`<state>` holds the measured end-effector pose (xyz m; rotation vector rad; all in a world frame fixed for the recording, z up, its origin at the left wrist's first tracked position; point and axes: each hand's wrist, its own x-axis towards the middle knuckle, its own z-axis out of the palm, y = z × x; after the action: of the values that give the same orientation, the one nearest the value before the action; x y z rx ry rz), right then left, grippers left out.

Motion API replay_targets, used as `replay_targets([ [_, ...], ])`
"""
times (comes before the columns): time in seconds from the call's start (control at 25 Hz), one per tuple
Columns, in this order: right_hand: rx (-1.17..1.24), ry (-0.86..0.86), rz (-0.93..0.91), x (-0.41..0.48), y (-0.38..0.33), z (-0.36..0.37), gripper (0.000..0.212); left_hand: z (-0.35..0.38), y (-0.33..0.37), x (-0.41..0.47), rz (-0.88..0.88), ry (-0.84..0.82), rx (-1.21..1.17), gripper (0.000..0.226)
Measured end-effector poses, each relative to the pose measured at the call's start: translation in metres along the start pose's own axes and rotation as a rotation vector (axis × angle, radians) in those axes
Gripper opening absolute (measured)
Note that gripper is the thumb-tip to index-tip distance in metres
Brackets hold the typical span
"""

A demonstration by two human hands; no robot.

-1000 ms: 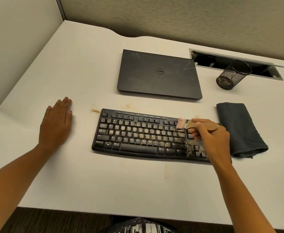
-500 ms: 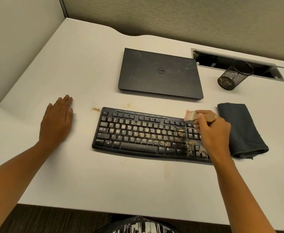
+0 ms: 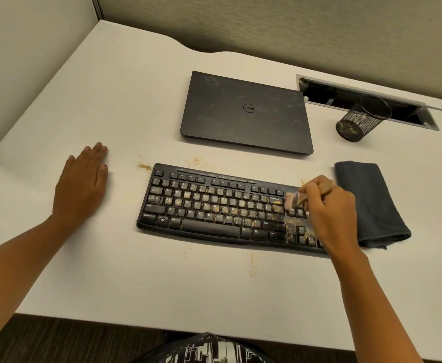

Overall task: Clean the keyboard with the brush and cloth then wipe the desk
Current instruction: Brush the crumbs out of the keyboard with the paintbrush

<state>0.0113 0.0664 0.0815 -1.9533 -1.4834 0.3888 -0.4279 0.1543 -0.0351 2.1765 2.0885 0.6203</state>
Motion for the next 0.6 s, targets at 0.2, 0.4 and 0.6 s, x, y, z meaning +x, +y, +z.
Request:
replay_targets([
  [0.2, 0.035, -0.024, -0.012, 0.001, -0.01, 0.006, 0.034, -0.002, 0.002, 0.0, -0.01, -0.009, -0.007, 0.05],
  [0.4, 0.103, -0.054, -0.052, 0.004, -0.025, 0.027, 0.034, -0.002, 0.002, -0.001, -0.029, -0.033, -0.018, 0.056],
  [0.6, 0.193, 0.134, 0.029, 0.005, -0.003, 0.019, 0.03, -0.003, 0.003, -0.001, -0.037, -0.034, -0.024, 0.057],
])
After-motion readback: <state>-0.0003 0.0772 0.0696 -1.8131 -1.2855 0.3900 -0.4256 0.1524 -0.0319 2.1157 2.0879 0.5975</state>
